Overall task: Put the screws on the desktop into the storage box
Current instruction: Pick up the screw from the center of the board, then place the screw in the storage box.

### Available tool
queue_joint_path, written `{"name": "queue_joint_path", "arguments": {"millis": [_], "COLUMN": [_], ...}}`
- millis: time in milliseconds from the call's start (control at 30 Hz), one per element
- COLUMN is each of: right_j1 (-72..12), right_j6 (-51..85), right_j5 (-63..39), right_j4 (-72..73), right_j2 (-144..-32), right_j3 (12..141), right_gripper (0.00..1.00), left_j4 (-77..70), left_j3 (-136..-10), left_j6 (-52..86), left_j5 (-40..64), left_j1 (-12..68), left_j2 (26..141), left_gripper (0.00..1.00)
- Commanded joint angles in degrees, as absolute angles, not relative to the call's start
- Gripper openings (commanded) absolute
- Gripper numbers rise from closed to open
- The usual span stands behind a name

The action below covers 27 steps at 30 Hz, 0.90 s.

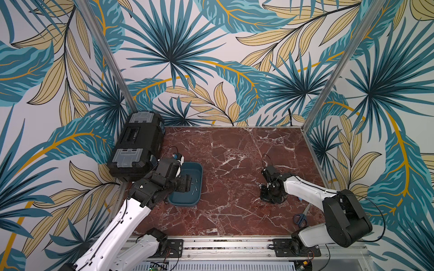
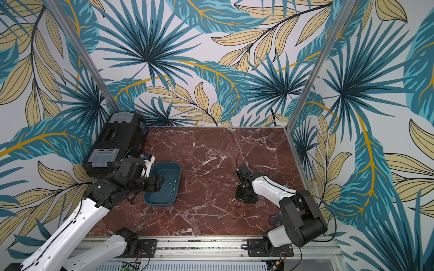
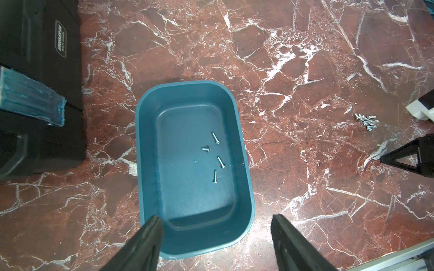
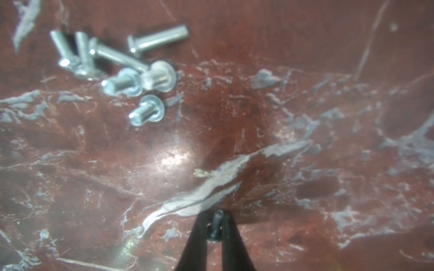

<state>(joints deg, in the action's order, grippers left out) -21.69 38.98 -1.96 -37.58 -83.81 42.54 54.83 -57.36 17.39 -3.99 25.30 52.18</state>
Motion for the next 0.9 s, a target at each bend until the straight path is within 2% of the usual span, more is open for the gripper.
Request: {"name": "queue_joint_path", "arguments": {"millis": [0, 67, 333, 500, 667, 867], "right_j1": [-22.05, -22.06, -22.49, -26.95, -36.58, -45.57], "right_j6": [38.58, 38.26, 37.27, 40.27, 42.97, 46.59], "right_j5": [-0.94, -0.79, -5.01, -11.06, -11.21, -13.92], "right_j4": [-37.96, -38.03, -35.76, -28.81, -20.58, -7.43], "right_j2": [-84.83, -84.20, -77.80, -75.27, -79.16, -90.79], "right_j3": [42.76, 43.05, 44.96, 47.17, 53.74, 64.11], "right_gripper": [0.05, 0.00, 0.00, 0.00, 0.00, 0.00], "left_j4": [54.23, 54.27, 54.49, 54.48, 54.67, 54.71], "left_j3": [-55.85, -55.99, -56.05, -56.07, -56.16, -56.07], "left_j6": [17.10, 17.15, 17.23, 17.40, 17.62, 17.92], "left_j5": [-4.89, -5.02, -5.60, -5.71, -5.67, -8.58], "left_j1": [25.29, 25.23, 25.23, 25.23, 25.27, 25.24], "left_j2": [52.17, 52.12, 51.88, 51.57, 51.43, 50.76], "left_gripper": [0.77, 0.78, 0.78, 0.78, 0.78, 0.78]}}
